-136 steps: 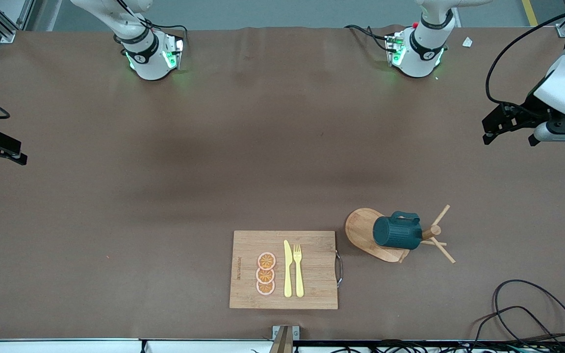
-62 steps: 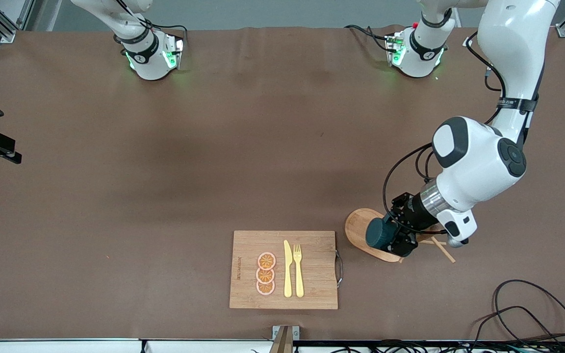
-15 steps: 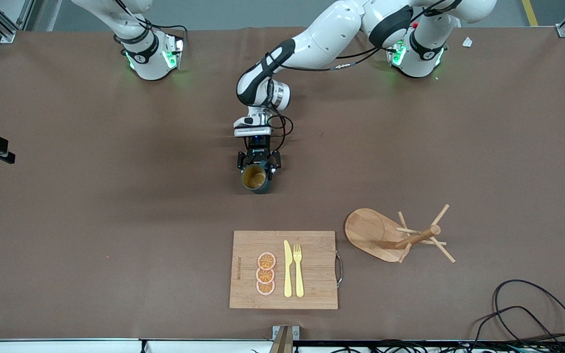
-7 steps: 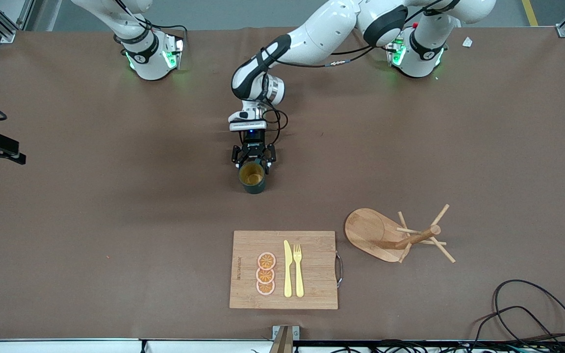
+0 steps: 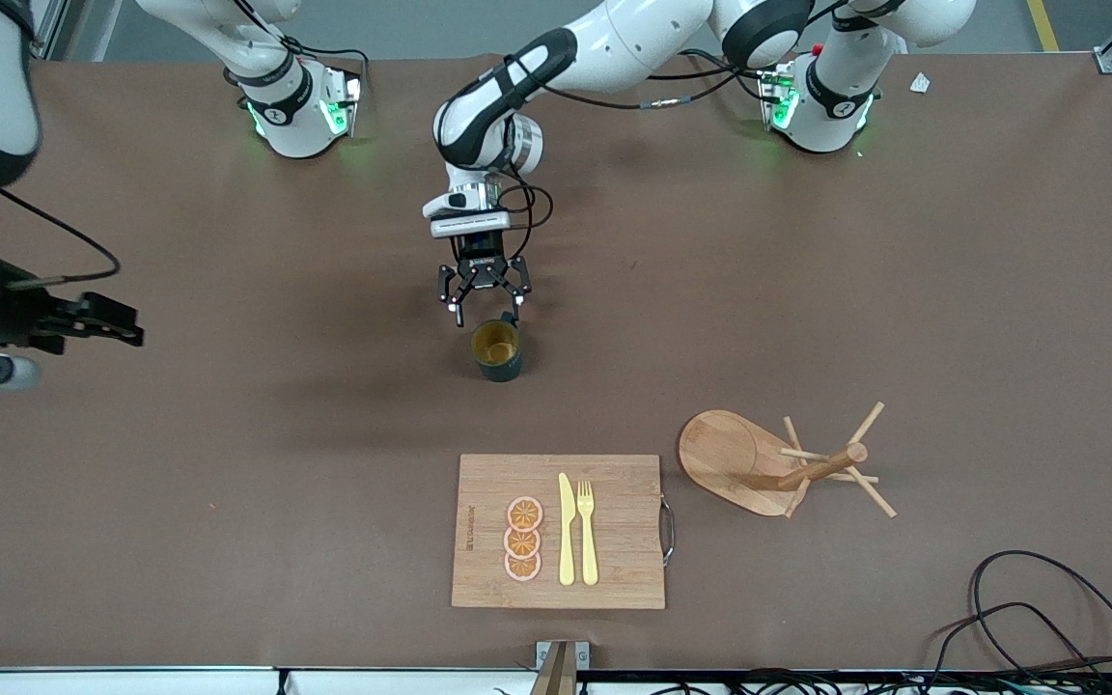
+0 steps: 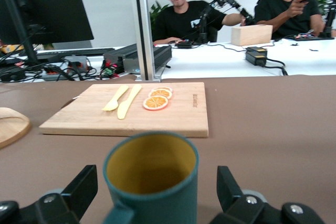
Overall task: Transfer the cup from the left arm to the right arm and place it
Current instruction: 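Reach the right gripper to the mug while the left gripper holds it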
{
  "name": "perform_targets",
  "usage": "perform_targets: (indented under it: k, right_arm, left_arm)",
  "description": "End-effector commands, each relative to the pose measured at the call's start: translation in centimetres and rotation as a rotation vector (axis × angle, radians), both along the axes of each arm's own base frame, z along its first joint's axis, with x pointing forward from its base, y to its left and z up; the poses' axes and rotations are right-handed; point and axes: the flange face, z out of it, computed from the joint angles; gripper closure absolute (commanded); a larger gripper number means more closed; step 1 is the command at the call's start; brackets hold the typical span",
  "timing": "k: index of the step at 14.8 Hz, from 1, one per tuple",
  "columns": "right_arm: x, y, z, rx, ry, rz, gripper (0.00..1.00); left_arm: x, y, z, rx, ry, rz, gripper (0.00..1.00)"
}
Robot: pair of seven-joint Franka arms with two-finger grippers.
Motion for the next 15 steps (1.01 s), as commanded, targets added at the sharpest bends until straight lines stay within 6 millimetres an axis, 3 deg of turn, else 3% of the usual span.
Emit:
perform_targets:
  k: [1, 5, 8, 12, 15]
  right_arm:
    - [-0.5, 1.3, 0.0, 0.005, -0.009, -0.041, 0.0]
    - [-0.4, 5.1, -0.3, 0.006, -0.029, -0.085, 0.0]
    - [0.1, 7.0, -1.1, 0.012, -0.038, -0.106, 0.0]
    - [0.4, 11.6, -3.0, 0.012, -0.035, -0.157, 0.0]
    - [-0.1, 15.8, -6.0, 0.042, -0.04, -0.197, 0.0]
  left_arm:
    - [-0.1, -0.4, 5.0, -0.032, 0.069, 0.036, 0.0]
    - [3.2, 0.6, 14.7, -0.036, 0.243, 0.057, 0.0]
    - [7.4, 3.1, 21.7, -0.018, 0.371, 0.026, 0.0]
    - [12.8, 7.7, 28.1, 0.015, 0.527, -0.007, 0.0]
    - [17.3, 12.5, 31.6, 0.039, 0.66, -0.037, 0.0]
